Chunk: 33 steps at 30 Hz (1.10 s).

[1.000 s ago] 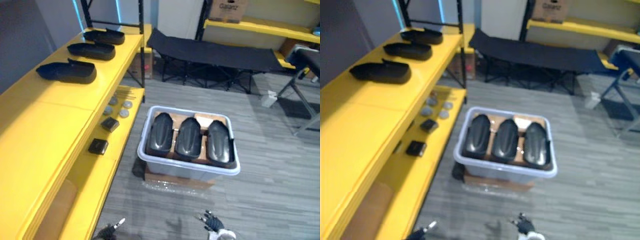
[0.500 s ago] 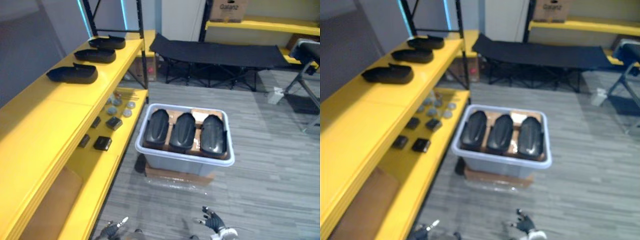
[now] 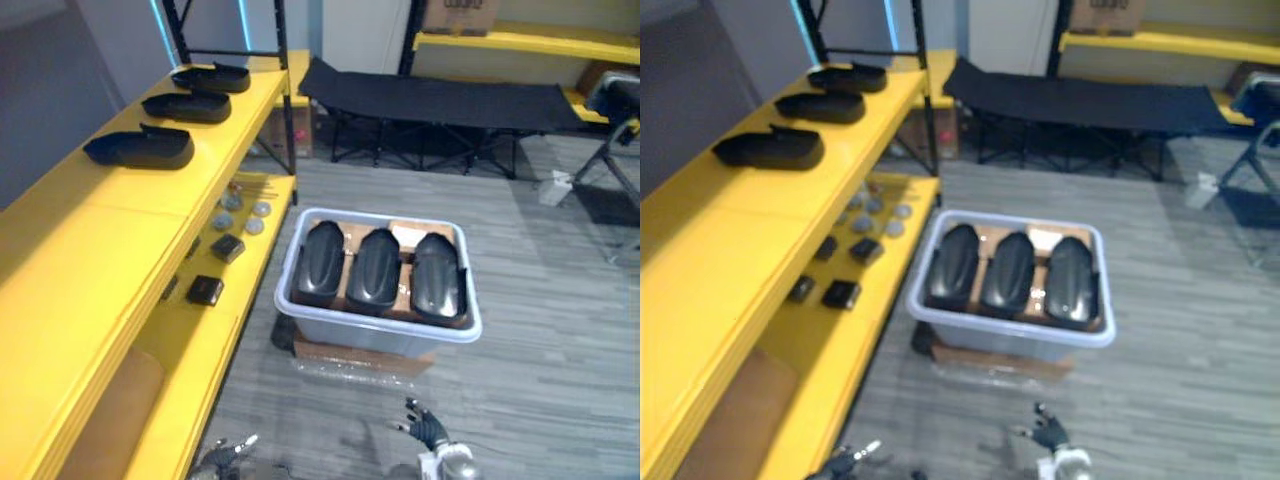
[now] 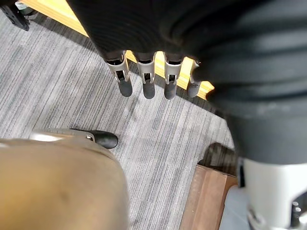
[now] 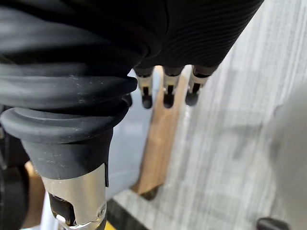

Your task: Walk over and take plastic housings, then place them on the shelf

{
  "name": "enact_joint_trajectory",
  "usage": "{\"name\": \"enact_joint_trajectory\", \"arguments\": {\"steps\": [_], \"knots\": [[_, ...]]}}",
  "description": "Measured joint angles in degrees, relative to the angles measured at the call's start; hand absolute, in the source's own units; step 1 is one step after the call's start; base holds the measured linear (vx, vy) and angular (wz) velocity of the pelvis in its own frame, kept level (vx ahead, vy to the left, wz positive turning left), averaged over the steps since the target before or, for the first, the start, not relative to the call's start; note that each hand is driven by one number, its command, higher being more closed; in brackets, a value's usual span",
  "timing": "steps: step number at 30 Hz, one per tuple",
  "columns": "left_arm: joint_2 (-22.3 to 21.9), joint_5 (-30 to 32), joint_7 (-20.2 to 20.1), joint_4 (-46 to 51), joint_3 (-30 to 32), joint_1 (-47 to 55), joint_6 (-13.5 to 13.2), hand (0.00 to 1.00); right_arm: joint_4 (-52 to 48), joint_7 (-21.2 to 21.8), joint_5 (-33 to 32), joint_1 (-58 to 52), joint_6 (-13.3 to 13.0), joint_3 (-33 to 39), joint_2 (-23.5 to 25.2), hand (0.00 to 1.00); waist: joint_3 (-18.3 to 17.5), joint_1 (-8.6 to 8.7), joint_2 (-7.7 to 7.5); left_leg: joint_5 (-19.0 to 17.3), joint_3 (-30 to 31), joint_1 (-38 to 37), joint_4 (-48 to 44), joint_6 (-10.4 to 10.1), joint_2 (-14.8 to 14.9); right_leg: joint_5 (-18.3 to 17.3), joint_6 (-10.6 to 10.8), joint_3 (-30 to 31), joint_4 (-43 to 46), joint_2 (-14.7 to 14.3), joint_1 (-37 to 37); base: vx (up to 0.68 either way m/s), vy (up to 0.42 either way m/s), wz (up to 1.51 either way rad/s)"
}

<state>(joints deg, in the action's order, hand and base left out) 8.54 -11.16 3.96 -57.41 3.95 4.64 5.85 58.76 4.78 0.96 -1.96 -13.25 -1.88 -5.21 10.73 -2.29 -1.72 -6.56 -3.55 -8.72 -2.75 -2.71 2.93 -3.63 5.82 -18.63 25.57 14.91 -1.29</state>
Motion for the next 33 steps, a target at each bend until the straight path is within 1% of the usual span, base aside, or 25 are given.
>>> {"name": "enact_joint_trajectory", "arguments": {"steps": [1, 3, 4, 5, 6, 7, 8, 9, 11, 13, 16, 17, 18, 19, 20, 21, 22, 23, 24, 26, 27, 29, 30, 32, 33], "knots": [[0.3, -0.2, 0.0, 0.0, 0.2, 0.0, 0.0, 0.0, 0.0, 0.0, 0.2, 0.1, 0.0, 0.0, 0.1, 0.0, -0.1, -0.09, -0.32, 0.0, 0.2, 0.3, -0.1, 0.0, 0.0, 0.2, 0.0, -0.2, -1.6, -0.2, 0.6, 0.09, 0.082, 0.1], [0.7, -0.3, 0.0, 0.0, 0.5, -0.5, 0.0, 0.0, -0.6, -0.1, 0.7, 0.6, 0.0, 0.1, -0.1, 0.0, -0.7, 0.01, -1.67, -0.2, 1.3, 2.7, -1.2, 0.2, -1.1, 0.6, 0.2, -0.3, -6.0, -0.2, 2.0, 0.08, 0.067, 0.24], [0.5, -0.5, -0.2, 0.0, 0.4, -1.0, 0.0, 0.0, -0.6, -0.1, 1.5, 0.9, 0.0, 0.1, -0.4, 0.0, -0.6, 0.05, -1.45, -0.2, 2.0, 3.4, -2.0, 0.3, -1.6, 1.4, 0.9, -0.1, -7.1, -0.2, 2.6, 0.07, 0.084, 0.4], [0.1, -2.0, -0.4, 0.1, 0.4, -1.2, 0.0, 0.0, -0.6, 0.0, 2.0, 0.9, 0.0, 0.1, -0.4, 0.0, -0.5, 0.15, -0.84, -0.2, 3.2, 3.4, -2.3, 0.3, -1.8, 2.5, 1.1, -0.1, -8.9, -0.5, 4.3, 0.06, 0.077, 0.43], [0.0, -2.3, -0.4, 0.1, 0.3, -1.2, 0.0, 0.0, -0.6, 0.1, 2.1, 0.8, 0.0, 0.0, -0.3, 0.0, -0.5, 0.2, -0.67, -0.2, 3.7, 3.4, -2.6, 0.3, -1.8, 3.1, 1.2, -0.2, -10.4, -0.8, 5.4, 0.06, 0.054, 0.52], [-0.1, -2.3, -0.4, 0.5, 0.3, -1.2, 0.0, 0.0, -0.6, 0.3, 2.3, 0.8, 0.0, -0.2, 0.2, 0.0, -0.7, 0.01, -0.79, -0.2, 4.7, 3.9, -3.6, 0.3, -1.7, 4.7, 1.4, -0.3, -15.1, -1.9, 8.1, 0.04, 0.023, 0.37], [-0.1, -2.2, -0.4, 0.5, 0.2, -1.2, 0.0, 0.0, -0.6, 0.4, 2.6, 1.0, 0.0, -0.5, 0.3, 0.0, -0.8, -0.25, -1.09, -0.2, 4.7, 4.0, -3.7, 0.3, -1.6, 5.3, 1.6, -0.3, -16.7, -2.2, 8.8, 0.03, -0.012, 0.24], [-0.2, -2.3, -0.4, 0.5, 0.4, -0.7, 0.2, 0.0, -0.7, 0.9, 2.8, 1.4, -0.2, -1.4, 0.4, 0.0, -1.1, -0.67, -1.54, -0.2, 4.6, 4.9, -3.7, 0.3, -1.6, 5.5, 1.5, -0.4, -19.5, -2.7, 9.4, 0.01, -0.038, -0.03], [0.1, -2.4, -0.3, 0.4, 0.4, -0.6, 0.5, 0.0, -1.0, 1.7, 3.2, 2.7, -0.5, -2.4, 0.4, 0.0, -1.7, -1.08, -2.48, -0.2, 4.2, 5.8, -3.8, 0.2, -1.4, 5.5, 1.5, -0.3, -21.6, -3.2, 9.4, -0.02, -0.064, -0.14], [-0.2, -2.5, -0.2, 0.2, 0.4, -0.6, 0.3, 0.0, -1.4, 2.5, 4.9, 3.2, -1.8, -3.0, 0.2, 0.0, -1.5, -1.4, -1.94, -0.2, 2.9, 5.9, -3.9, 0.1, -0.8, 5.5, 1.4, -0.1, -23.2, -4.0, 9.4, -0.07, -0.081, -0.28], [-0.5, -2.5, -0.2, -0.1, 0.2, -0.6, -0.1, 0.0, -1.8, 3.1, 8.2, 2.0, -2.4, -5.2, -0.4, 0.0, -1.8, -0.96, -1.31, 0.1, 2.9, 6.7, -3.9, -0.5, -0.6, 4.9, 1.4, -0.3, -24.4, -4.3, 9.3, -0.09, -0.082, -0.1], [-0.4, -2.6, -0.2, -0.1, -0.1, -0.7, -0.5, 0.0, -1.9, 3.5, 9.0, 1.4, -2.8, -5.2, -0.4, 0.0, -1.7, -0.66, -1.34, 0.1, 3.1, 7.0, -3.8, -0.6, -0.8, 3.8, 1.4, -0.5, -24.5, -4.1, 9.2, -0.09, -0.07, 0.05], [-0.4, -2.8, -0.3, -0.1, -0.1, -0.7, -0.6, 0.0, -1.9, 3.8, 9.0, 0.7, -2.8, -5.2, -0.4, 0.0, -1.6, -0.63, -1.44, 0.3, 3.1, 7.1, -3.8, -0.7, -1.0, 3.2, 1.8, -0.7, -24.5, -4.0, 9.2, -0.11, -0.084, 0.03], [-0.2, -4.0, -0.3, -0.2, -0.4, -0.6, -1.0, 0.0, -1.9, 4.0, 9.0, -0.4, -2.8, -5.8, -0.5, 0.0, -1.6, -0.62, -1.62, 0.7, 3.2, 7.1, -3.5, -1.1, -1.6, 1.7, 2.2, -1.6, -24.5, -3.6, 9.2, -0.13, -0.088, 0.11], [-0.3, -4.2, -0.3, -0.5, -1.0, -0.7, -1.2, 0.0, -2.0, 4.0, 9.1, -1.5, -2.7, -6.7, -0.8, 0.0, -1.6, -0.21, -1.27, 2.0, 3.6, 6.8, -2.2, -1.3, -1.6, 1.2, 2.2, -2.1, -24.1, -3.6, 9.0, -0.15, -0.087, 0.16], [-0.3, -4.2, -0.3, -0.5, -1.6, -0.7, -1.4, 0.0, -2.5, 4.0, 8.9, -1.8, -2.8, -6.7, -0.8, 0.0, -1.7, -0.05, -1.24, 3.0, 3.9, 6.8, -0.6, -1.4, -1.5, 0.8, 2.0, -2.5, -23.8, -3.6, 8.5, -0.15, -0.073, 0.35], [-0.4, -4.1, -0.4, -0.5, -3.2, -1.0, -1.7, 0.0, -3.1, 3.9, 9.1, -1.9, -2.8, -6.7, -1.2, 0.0, -1.9, 0.43, -1.17, 5.6, 4.7, 6.5, 2.9, -1.5, -1.5, 0.3, 2.1, -3.6, -23.3, -3.4, 7.5, -0.13, -0.039, 0.42], [-0.9, -4.1, -0.4, -0.4, -4.2, -1.6, -1.7, 0.0, -3.2, 3.6, 9.2, -1.9, -2.8, -6.7, -1.4, 0.0, -2.0, 0.52, -0.8, 7.9, 5.2, 5.6, 6.4, -1.5, -1.3, 0.1, 2.1, -4.5, -23.0, -3.2, 7.1, -0.11, -0.024, 0.47], [-1.3, -4.0, -0.5, -0.3, -4.8, -1.7, -1.7, 0.0, -3.2, 3.2, 9.0, -2.1, -2.8, -6.6, -1.5, 0.0, -2.0, 0.61, -0.71, 8.7, 5.8, 5.5, 7.4, -1.5, -1.4, 0.2, 2.2, -4.9, -23.0, -3.2, 7.0, -0.08, -0.003, 0.43], [-2.1, -3.3, -0.5, 0.0, -5.3, -2.3, -2.0, 0.0, -3.1, 1.5, 8.7, -2.2, -2.7, -6.7, -1.3, 0.0, -2.2, -0.04, -1.0, 9.0, 6.2, 5.7, 7.7, -1.5, -1.6, 0.5, 2.2, -5.4, -22.9, -3.0, 7.7, -0.05, -0.005, 0.19], [-2.1, -2.6, -0.5, 0.0, -5.3, -2.4, -2.0, 0.0, -3.1, 1.3, 8.5, -2.2, -2.7, -6.6, -1.0, 0.0, -2.3, 0.01, -1.09, 9.0, 6.2, 5.6, 7.7, -1.5, -1.7, 0.5, 2.3, -5.5, -23.0, -3.0, 7.9, 0.0, 0.0, 0.0], [-1.5, -1.3, -0.4, 0.0, -6.1, -2.6, -2.0, 0.0, -3.1, 0.2, 5.2, -2.1, -2.7, -6.5, 0.1, 0.0, -2.3, 0.35, -1.9, 8.9, 5.9, 5.6, 7.8, -1.4, -2.3, 1.6, 2.8, -5.5, -23.5, -2.4, 8.4, 0.05, 0.068, 0.0], [-0.7, -1.1, -0.4, -0.1, -7.5, -2.8, -1.5, 0.0, -2.8, -1.4, 3.0, -2.1, -2.5, -5.3, 0.4, 0.0, -2.4, 1.72, -2.2, 7.5, 4.0, 5.2, 7.7, 0.1, -4.1, 1.3, 4.0, -5.7, -22.4, -0.2, 8.4, 0.13, 0.178, 0.03], [-0.7, 0.7, -0.6, -0.2, -7.7, -2.6, -0.8, 0.0, -2.6, -3.1, 1.5, -2.6, -1.9, -3.8, 0.5, 0.0, -2.3, 2.28, -2.3, 7.4, 3.5, 4.2, 7.7, 0.8, -5.3, 1.0, 4.4, -5.2, -19.5, 1.9, 8.2, 0.14, 0.171, 0.07], [-0.7, 0.9, -0.6, -0.2, -8.0, -2.7, -0.7, 0.0, -2.6, -3.5, 1.4, -2.6, -1.9, -3.8, 0.6, 0.0, -2.2, 2.3, -2.38, 7.4, 3.5, 4.0, 7.7, 0.8, -5.5, 1.0, 4.4, -5.0, -18.7, 2.3, 8.0, 0.09, 0.14, 0.05]]}}
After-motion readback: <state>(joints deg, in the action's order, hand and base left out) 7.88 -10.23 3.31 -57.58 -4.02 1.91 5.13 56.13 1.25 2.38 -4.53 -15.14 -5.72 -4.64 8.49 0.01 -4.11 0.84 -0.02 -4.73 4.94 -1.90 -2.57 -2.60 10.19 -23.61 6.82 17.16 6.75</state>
